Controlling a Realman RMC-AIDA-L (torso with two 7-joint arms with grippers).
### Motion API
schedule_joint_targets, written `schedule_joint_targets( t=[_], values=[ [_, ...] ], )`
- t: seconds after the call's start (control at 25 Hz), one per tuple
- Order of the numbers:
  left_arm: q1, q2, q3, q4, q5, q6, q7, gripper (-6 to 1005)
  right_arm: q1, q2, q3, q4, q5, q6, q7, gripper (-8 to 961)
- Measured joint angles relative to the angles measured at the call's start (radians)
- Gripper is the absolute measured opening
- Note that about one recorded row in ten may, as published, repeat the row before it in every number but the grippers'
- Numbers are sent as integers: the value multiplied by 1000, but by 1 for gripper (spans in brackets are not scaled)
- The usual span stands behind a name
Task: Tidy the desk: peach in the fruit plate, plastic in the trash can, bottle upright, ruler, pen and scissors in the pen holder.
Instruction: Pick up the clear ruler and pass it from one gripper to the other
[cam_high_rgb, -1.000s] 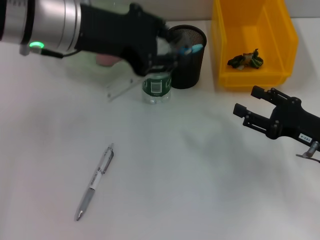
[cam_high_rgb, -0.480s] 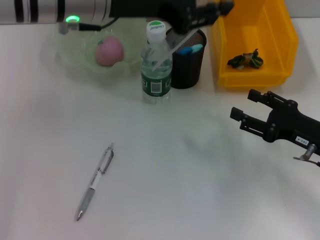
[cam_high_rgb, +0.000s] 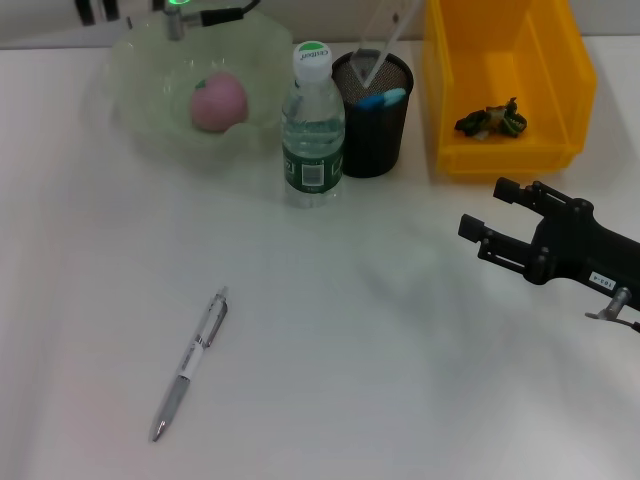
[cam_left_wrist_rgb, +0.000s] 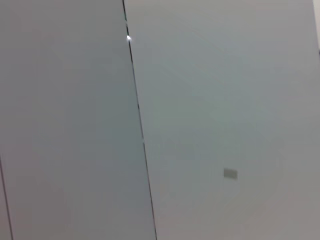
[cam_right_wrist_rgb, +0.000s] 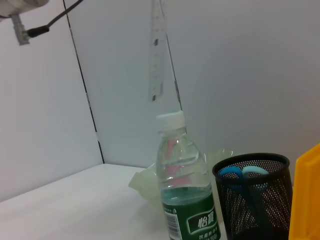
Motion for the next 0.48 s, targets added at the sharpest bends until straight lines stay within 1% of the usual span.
schedule_joint_targets(
  t=[0.08,0.12,0.24,0.36,0.4,0.48],
  values=[
    [-4,0,3,-16,-21,-8,15,385,0,0,0,0,0,0,0,769],
    [-18,-1,13,-71,-110,-27,85,385,0,0,0,0,-1,0,0,769],
    [-32,-1,24,-133,-212,-36,164,386,-1,0,0,0,-2,0,0,769],
    [-49,-1,41,-191,-285,-40,230,386,-2,0,-1,0,-2,0,3,770],
    [-66,-2,51,-245,-330,-43,273,386,-3,0,-1,0,-2,-1,5,770],
    [-74,-2,53,-265,-342,-45,286,386,-3,0,-1,2,-2,-1,6,770]
  ],
)
